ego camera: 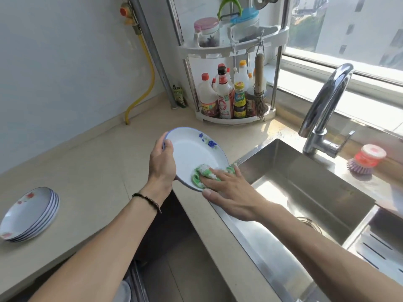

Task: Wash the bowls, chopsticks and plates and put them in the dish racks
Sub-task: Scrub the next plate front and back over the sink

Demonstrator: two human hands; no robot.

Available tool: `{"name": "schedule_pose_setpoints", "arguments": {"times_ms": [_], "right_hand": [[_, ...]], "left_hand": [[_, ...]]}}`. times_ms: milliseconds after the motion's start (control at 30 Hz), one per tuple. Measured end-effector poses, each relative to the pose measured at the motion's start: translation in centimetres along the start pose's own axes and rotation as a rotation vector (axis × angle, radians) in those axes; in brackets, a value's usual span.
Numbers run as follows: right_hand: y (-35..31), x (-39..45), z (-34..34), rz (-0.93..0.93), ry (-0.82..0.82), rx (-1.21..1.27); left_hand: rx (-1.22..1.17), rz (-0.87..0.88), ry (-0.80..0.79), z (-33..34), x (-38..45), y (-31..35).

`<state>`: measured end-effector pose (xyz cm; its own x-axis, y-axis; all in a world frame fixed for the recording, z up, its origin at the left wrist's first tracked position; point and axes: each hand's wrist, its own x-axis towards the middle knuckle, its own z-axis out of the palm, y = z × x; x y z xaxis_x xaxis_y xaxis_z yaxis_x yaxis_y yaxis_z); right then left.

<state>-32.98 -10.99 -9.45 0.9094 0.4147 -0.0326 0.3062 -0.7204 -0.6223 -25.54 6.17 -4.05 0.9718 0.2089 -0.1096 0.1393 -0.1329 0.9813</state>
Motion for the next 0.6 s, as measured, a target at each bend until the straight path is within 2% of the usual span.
{"name": "schedule_pose_setpoints", "arguments": {"times_ms": [67, 133, 200, 300, 433, 500, 600], "right_hand": [[-2.0, -0.4, 0.8, -0.041, 0.022, 0.19], [-2.1, -0.2, 1.0, -0.066, 0.041, 0.216], [-0.1, 0.0, 0.7, -0.058, 0.052, 0.087], [2.6, 0.0, 0.1, 0.054, 0.136, -0.171], [-0.3, 0.2, 1.0, -0.05, 0.187, 0.073], [0.2, 0.0, 1.3, -0.083, 0.192, 0.055], [3.4, -0.1, 0.8, -0.067, 0.317, -0.196]], "left_hand": [[0.003, 0.028, 0.041, 0.5, -0.3, -0.2], [-0.005, 0.025, 0.033, 0.8, -0.2, -0.5], [0.012, 0.012, -0.022, 0.7, 0.0, -0.4], [-0.007, -0.013, -0.042, 0.7, 0.0, -0.3], [-0.011, 0.029, 0.076, 1.6, -0.5, -0.3], [-0.022, 0.012, 0.019, 1.3, -0.2, -0.2], [-0.04, -0.096, -0.134, 0.3, 0.3, 0.3]]}}
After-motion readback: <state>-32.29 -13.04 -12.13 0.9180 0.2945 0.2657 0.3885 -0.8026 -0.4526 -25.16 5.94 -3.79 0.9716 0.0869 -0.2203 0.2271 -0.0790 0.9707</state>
